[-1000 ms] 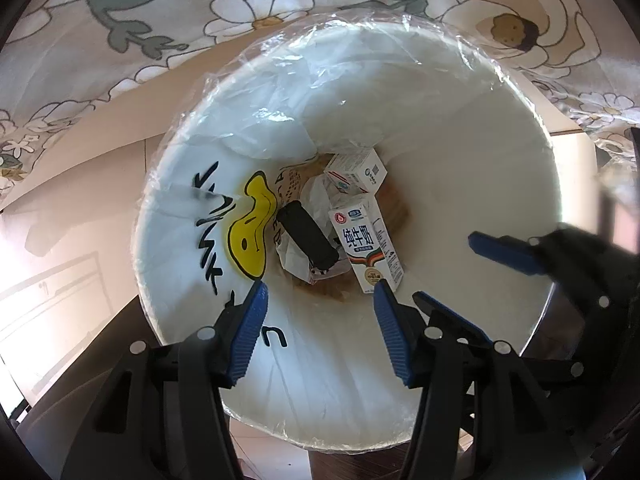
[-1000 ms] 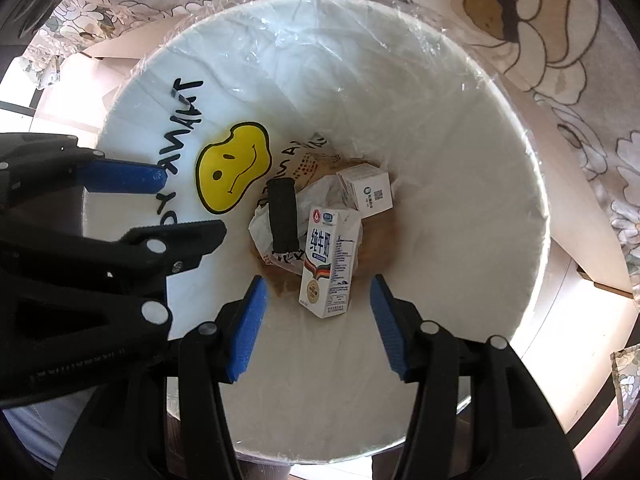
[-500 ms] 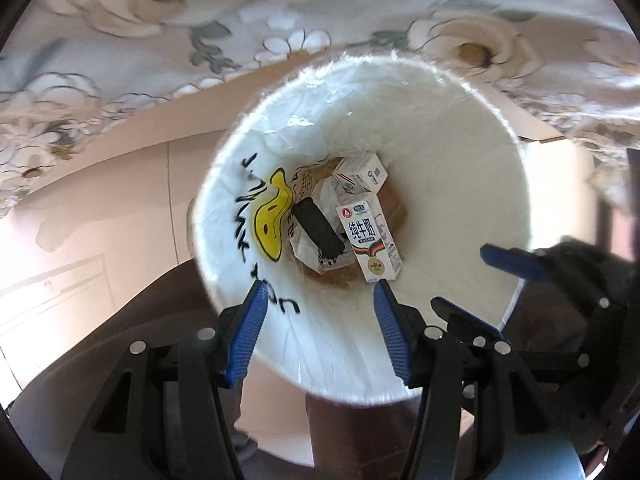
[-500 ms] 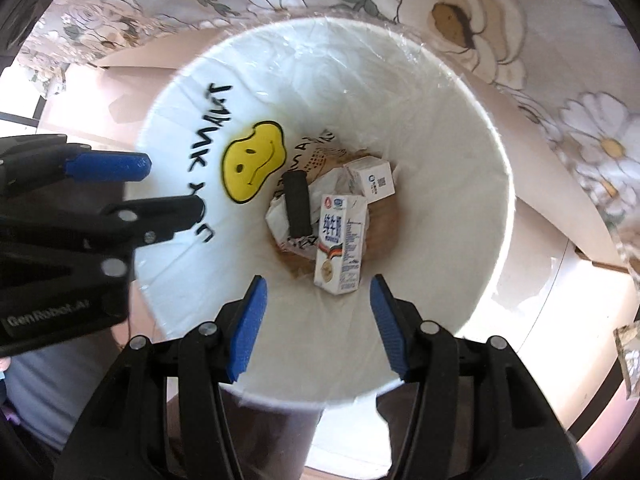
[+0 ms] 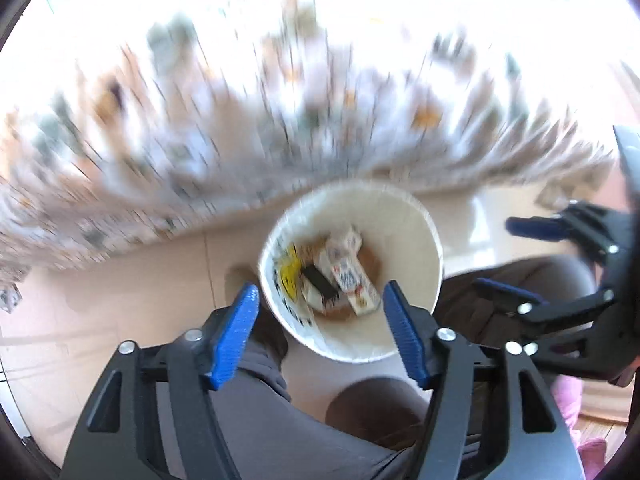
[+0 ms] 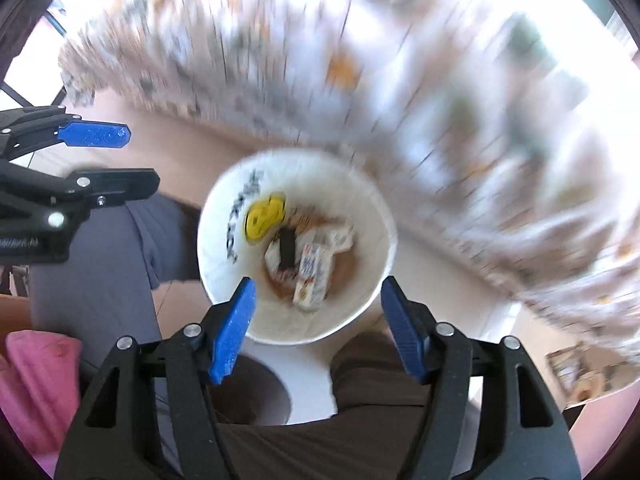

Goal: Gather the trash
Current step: 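Move both open tools back over the bed toward the remaining items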

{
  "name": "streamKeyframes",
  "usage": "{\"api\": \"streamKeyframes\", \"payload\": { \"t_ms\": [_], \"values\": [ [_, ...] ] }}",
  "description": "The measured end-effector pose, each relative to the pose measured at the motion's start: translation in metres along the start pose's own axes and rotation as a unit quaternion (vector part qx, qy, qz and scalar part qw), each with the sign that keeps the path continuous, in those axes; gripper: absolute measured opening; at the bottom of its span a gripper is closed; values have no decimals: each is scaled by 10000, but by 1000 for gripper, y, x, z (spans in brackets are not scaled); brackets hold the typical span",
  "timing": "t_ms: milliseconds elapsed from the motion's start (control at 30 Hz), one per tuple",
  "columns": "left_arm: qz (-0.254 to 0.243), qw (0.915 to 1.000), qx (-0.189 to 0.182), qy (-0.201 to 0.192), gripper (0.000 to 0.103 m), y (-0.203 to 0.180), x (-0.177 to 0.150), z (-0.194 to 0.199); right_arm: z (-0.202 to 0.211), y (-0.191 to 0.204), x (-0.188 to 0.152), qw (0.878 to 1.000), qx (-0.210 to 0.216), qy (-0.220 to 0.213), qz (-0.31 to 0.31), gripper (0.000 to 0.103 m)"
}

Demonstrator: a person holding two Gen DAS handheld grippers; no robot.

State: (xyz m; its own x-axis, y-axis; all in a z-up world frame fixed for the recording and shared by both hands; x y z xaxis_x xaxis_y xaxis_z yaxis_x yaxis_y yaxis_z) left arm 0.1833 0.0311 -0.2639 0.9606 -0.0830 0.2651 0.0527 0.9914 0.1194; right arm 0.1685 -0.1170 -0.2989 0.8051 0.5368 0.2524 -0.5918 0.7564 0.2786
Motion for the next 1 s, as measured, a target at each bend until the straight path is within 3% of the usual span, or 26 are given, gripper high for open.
{"api": "streamKeyframes", "payload": {
  "t_ms": [200,300,533,767,1000],
  "values": [
    [174,9963,198,-813,88,15,31,75,100,3,25,9958,-270,-866,151,72],
    [191,9926,395,-1136,91,24,46,105,146,6,41,9907,-379,-1283,244,76],
    [202,9847,955,-1442,92,40,97,144,229,2,93,9806,-405,-1896,290,79],
    [273,9827,1187,-1398,92,76,160,150,277,-7,178,9768,-514,-2074,107,81],
    [1513,9800,991,-830,92,121,236,114,276,-43,269,9768,-494,-2037,-443,81]
  ]
}}
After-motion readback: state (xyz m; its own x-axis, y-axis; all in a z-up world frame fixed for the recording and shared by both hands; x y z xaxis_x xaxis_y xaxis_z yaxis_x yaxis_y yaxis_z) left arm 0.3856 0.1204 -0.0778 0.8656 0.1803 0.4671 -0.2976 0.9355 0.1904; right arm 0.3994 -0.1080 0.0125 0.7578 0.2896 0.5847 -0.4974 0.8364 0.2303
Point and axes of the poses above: each gripper's, at about its wrist camera, not at the fingertips, and z roughly against the way its jaws point, y to its left, x to its top, the point moved 4 cm from there along -z, roughly the way its jaws point, and after that the axes turned 13 degrees about x, right-handed, at the moved point
